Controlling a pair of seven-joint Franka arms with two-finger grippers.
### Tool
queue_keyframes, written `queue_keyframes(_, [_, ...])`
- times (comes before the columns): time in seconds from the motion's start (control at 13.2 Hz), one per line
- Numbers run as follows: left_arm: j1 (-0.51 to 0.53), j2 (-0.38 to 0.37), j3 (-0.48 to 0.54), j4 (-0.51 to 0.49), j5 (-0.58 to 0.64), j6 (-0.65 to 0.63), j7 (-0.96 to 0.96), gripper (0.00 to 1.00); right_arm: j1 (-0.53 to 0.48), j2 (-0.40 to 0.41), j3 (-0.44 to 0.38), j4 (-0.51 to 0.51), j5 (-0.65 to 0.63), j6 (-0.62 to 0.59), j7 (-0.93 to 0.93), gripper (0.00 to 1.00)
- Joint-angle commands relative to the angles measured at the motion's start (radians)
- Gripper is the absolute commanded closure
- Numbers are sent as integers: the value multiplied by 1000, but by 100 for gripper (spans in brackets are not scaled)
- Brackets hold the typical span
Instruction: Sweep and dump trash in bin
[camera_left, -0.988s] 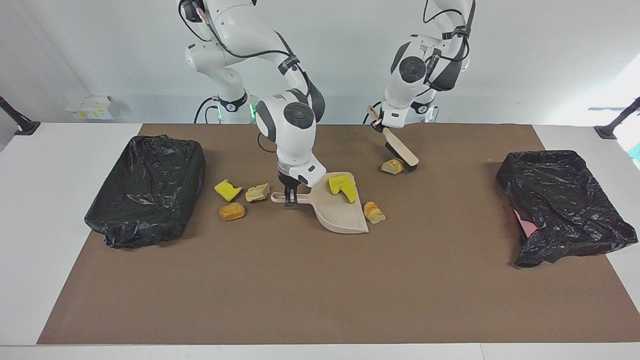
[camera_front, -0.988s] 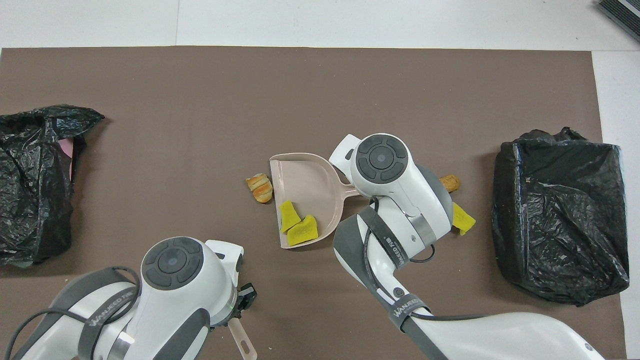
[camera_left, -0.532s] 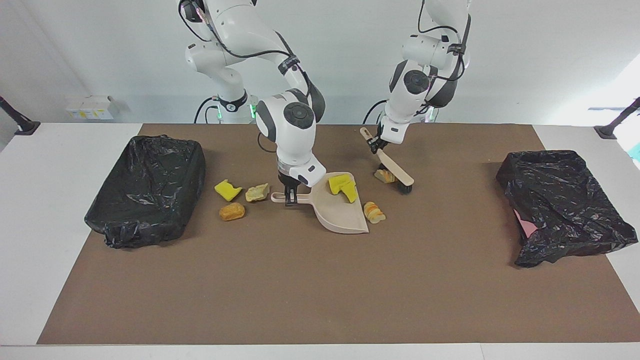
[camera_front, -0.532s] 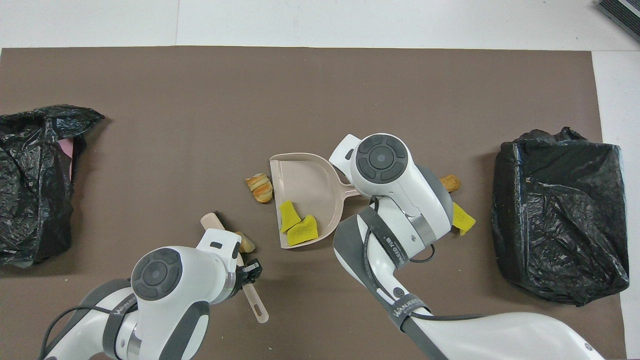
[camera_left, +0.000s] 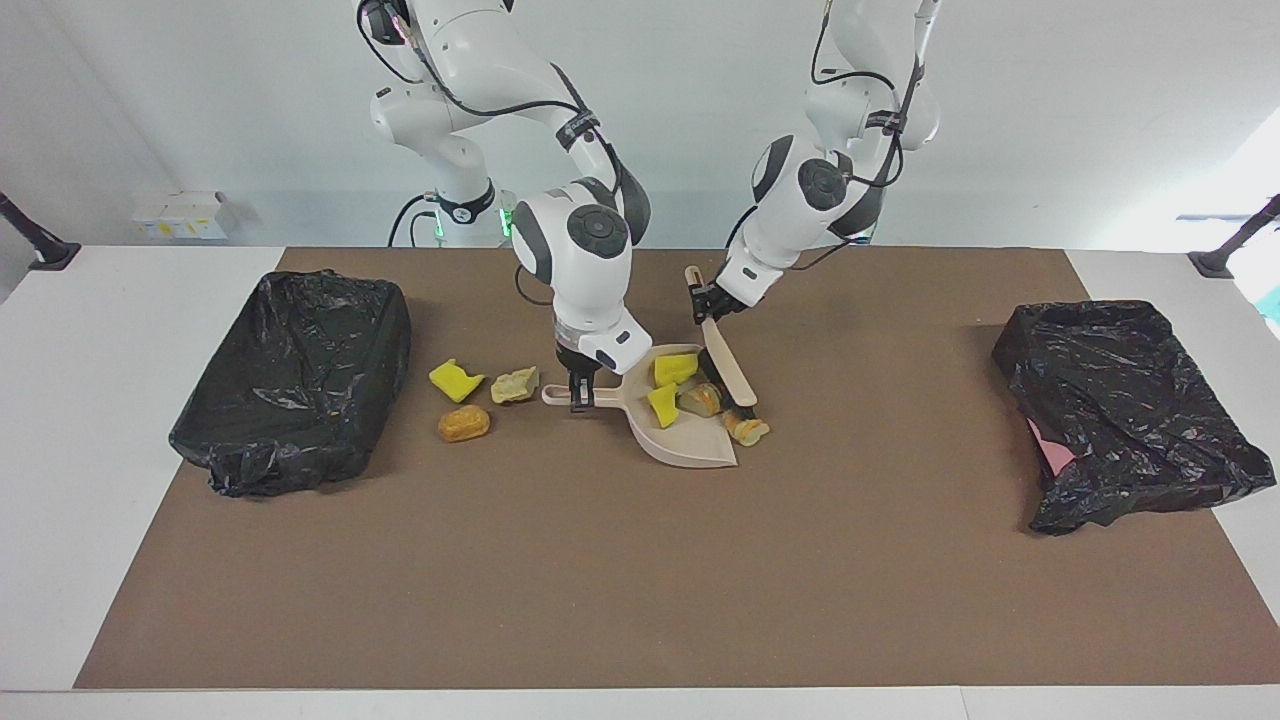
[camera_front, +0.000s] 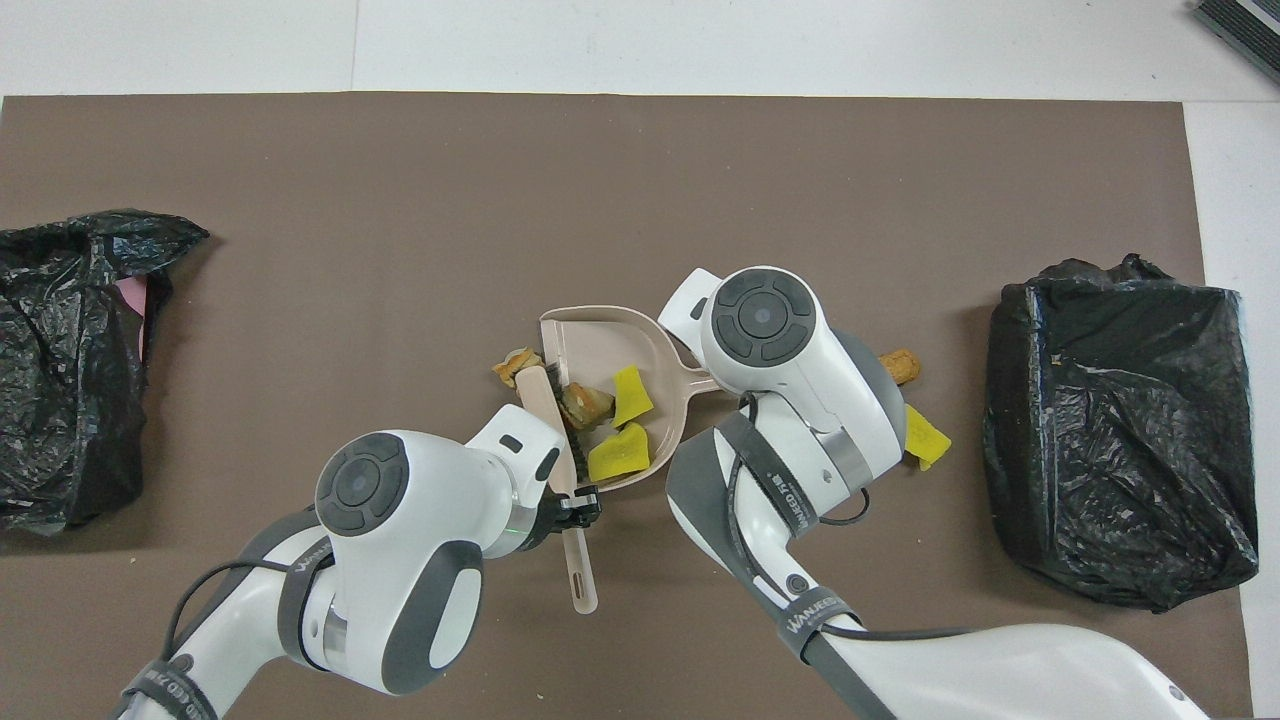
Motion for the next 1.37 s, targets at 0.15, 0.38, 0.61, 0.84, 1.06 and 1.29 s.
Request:
queue_keyframes(0.15, [-9, 31, 18, 115, -22, -28, 39, 100, -7, 4, 6, -10, -22, 29, -10, 100])
queue_keyframes(0.38, [77, 36, 21, 121, 24, -62, 65, 100, -8, 6, 6, -8, -22, 29, -10, 100])
queue_keyframes(0.61, [181, 36, 21, 112, 53, -117, 167, 100, -8, 6, 6, -8, -22, 29, -10, 100])
queue_keyframes(0.84, [195, 17, 23, 91, 169, -220, 149, 100, -8, 4, 6, -8, -22, 29, -10, 100])
queue_keyframes(1.06, [159, -64, 12, -21, 296, -203, 34, 100, -17, 9, 6, 1, -22, 25, -10, 100])
queue_keyframes(1.29, [74, -112, 12, -80, 337, -203, -50, 100, -63, -19, 5, 9, -12, 16, -19, 100])
